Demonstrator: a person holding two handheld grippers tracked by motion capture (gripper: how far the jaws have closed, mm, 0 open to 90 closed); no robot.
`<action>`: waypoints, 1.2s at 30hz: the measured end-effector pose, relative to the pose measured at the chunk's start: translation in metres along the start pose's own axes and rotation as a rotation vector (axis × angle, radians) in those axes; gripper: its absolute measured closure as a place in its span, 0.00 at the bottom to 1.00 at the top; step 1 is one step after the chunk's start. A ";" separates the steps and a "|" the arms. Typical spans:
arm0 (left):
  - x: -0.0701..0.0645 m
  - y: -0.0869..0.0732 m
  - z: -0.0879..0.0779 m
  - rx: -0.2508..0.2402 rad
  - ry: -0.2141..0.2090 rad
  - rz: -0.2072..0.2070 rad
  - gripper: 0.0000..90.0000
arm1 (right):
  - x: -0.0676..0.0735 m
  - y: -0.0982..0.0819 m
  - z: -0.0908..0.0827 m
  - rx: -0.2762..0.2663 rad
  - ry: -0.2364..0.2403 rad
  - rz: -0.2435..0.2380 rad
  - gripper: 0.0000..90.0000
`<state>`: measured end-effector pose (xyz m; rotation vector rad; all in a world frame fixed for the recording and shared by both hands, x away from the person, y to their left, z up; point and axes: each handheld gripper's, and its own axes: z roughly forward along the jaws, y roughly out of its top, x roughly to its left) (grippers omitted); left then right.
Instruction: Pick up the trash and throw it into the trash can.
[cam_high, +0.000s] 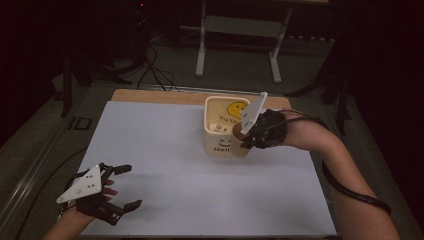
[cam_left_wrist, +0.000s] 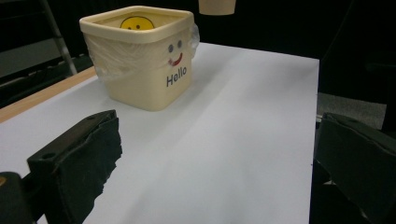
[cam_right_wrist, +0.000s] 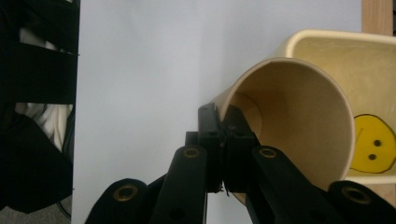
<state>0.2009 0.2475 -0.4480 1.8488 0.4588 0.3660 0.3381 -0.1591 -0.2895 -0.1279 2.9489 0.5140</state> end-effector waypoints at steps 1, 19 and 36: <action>0.000 0.000 0.000 0.000 0.000 0.000 0.02 | -0.002 0.001 -0.001 0.000 -0.003 0.000 0.98; 0.000 -0.002 0.001 0.011 -0.008 -0.002 0.02 | -0.037 0.018 -0.020 0.008 -0.040 -0.016 0.98; 0.000 -0.005 0.002 0.030 -0.014 0.004 0.02 | -0.072 0.030 -0.026 0.032 -0.072 -0.014 0.98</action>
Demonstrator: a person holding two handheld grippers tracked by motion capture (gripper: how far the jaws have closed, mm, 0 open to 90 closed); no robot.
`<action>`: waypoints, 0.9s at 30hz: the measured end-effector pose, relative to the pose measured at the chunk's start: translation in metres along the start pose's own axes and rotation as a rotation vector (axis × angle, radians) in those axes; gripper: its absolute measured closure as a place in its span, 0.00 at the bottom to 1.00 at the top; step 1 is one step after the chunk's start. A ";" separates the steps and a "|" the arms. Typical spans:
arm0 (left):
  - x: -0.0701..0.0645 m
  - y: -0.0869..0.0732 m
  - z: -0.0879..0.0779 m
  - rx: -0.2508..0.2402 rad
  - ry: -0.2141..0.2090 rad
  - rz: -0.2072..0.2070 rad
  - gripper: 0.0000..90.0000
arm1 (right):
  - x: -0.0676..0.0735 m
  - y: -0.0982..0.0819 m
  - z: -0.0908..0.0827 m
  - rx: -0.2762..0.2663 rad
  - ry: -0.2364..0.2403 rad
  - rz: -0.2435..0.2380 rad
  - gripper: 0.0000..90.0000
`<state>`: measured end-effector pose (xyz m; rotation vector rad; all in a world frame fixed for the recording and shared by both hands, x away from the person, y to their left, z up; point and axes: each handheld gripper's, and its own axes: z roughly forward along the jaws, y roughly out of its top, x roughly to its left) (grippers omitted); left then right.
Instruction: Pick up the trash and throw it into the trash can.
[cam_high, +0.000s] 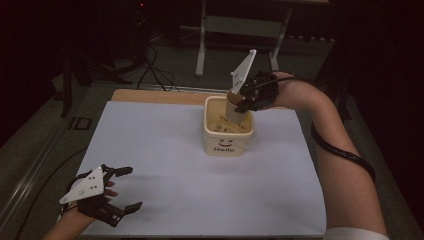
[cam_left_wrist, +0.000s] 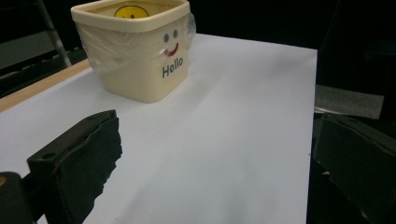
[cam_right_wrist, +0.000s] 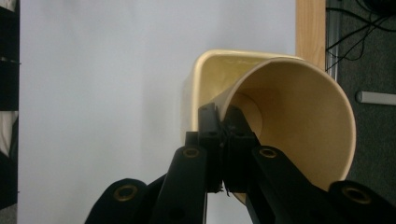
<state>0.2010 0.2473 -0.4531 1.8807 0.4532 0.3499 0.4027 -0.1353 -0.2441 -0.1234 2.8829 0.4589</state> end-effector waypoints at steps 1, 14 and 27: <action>0.000 0.000 0.000 -0.001 0.000 -0.001 0.02 | -0.002 0.000 0.000 -0.001 -0.003 0.001 0.98; 0.000 -0.001 0.001 0.007 -0.006 0.003 0.02 | -0.030 -0.006 0.008 0.004 -0.035 0.037 0.98; 0.000 -0.003 0.003 0.019 -0.015 0.007 0.02 | -0.042 -0.003 0.028 0.017 -0.059 0.083 0.70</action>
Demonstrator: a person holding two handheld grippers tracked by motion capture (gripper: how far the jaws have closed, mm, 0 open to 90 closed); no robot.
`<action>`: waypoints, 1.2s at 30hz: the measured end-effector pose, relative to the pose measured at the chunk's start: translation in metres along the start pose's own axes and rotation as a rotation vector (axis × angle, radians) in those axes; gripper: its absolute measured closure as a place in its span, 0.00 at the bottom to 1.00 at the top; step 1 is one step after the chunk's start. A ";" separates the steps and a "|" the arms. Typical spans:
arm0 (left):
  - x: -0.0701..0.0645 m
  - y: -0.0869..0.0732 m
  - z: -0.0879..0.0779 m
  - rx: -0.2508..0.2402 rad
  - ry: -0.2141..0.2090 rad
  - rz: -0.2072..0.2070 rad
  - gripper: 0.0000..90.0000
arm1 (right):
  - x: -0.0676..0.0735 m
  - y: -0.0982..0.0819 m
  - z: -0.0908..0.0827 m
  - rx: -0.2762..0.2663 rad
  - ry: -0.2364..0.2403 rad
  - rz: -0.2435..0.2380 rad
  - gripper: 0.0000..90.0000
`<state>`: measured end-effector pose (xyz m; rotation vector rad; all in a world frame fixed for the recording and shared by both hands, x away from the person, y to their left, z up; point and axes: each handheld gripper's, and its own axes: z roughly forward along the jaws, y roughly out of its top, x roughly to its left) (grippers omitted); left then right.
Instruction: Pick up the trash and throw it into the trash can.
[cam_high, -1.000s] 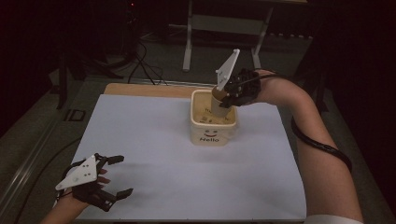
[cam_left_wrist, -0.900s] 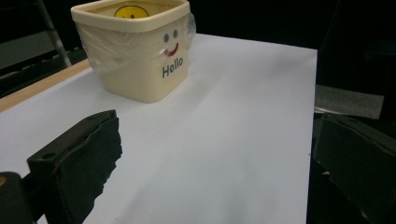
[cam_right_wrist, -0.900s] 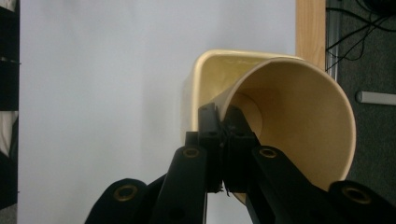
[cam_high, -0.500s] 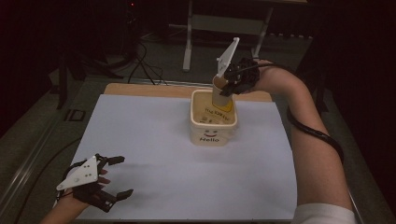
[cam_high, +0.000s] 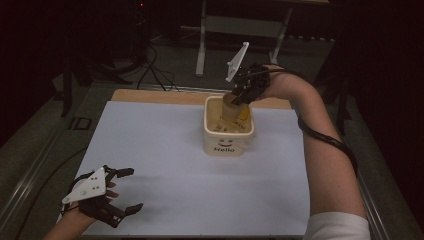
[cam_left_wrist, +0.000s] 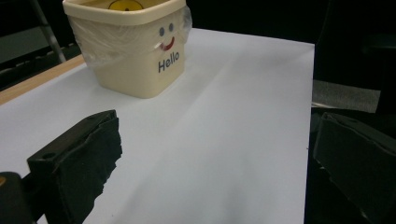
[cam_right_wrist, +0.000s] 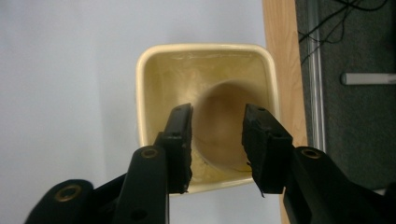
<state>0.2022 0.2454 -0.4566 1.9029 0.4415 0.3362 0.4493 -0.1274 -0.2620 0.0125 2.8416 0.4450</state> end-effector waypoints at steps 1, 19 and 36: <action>0.000 0.000 0.000 0.001 -0.001 0.000 0.02 | 0.000 0.000 -0.001 -0.002 0.012 0.008 0.69; -0.001 0.001 0.002 0.008 -0.003 0.006 0.02 | 0.012 -0.010 -0.028 -0.038 -0.033 0.108 0.38; -0.003 0.001 0.002 0.008 -0.005 0.005 0.02 | 0.041 -0.035 -0.040 -0.154 -0.099 0.289 0.14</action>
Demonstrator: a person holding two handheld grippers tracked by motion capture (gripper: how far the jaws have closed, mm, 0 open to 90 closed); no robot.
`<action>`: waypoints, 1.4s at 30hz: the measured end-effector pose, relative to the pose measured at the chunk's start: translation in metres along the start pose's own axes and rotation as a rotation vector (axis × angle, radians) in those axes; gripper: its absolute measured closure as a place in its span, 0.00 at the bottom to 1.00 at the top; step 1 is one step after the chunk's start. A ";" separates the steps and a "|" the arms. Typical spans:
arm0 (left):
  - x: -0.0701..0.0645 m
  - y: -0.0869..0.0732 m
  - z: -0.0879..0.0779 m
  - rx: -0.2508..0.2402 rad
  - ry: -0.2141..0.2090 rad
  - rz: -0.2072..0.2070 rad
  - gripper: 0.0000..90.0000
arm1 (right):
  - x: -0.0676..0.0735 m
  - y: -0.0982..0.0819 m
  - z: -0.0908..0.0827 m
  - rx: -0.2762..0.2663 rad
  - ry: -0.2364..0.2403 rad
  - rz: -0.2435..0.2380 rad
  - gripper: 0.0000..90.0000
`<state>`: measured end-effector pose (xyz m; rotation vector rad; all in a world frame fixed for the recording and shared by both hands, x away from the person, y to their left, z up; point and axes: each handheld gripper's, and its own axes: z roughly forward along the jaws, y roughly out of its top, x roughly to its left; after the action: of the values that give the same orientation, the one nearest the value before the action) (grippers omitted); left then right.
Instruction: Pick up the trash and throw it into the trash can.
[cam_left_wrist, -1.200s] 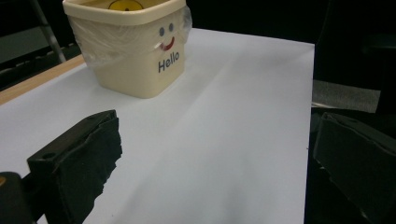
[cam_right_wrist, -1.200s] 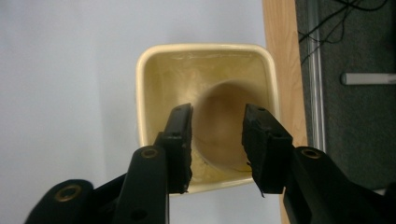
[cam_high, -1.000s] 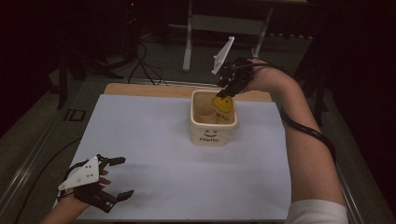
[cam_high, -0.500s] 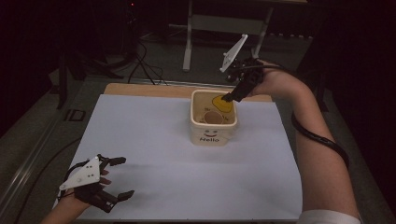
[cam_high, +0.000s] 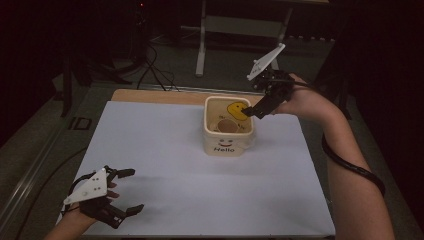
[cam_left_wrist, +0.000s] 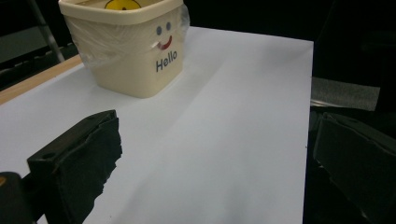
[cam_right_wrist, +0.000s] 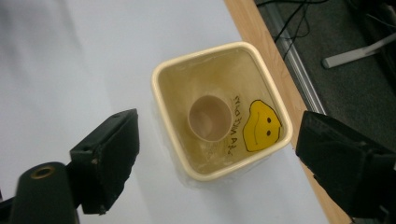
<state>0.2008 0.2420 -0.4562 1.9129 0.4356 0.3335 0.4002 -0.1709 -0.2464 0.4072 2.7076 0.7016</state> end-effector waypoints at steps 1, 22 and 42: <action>0.000 0.000 0.000 0.001 -0.001 0.002 0.02 | 0.002 -0.003 0.000 -0.010 -0.001 0.007 0.12; 0.000 0.000 0.000 0.004 -0.003 0.005 0.02 | 0.042 -0.094 0.021 -0.205 -0.100 0.147 0.11; -0.001 0.000 0.001 0.010 -0.008 0.008 0.02 | 0.082 -0.168 0.046 -0.368 -0.122 0.358 0.11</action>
<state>0.2006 0.2407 -0.4566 1.9257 0.4258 0.3295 0.3101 -0.2644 -0.3881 0.8170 2.3436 1.2016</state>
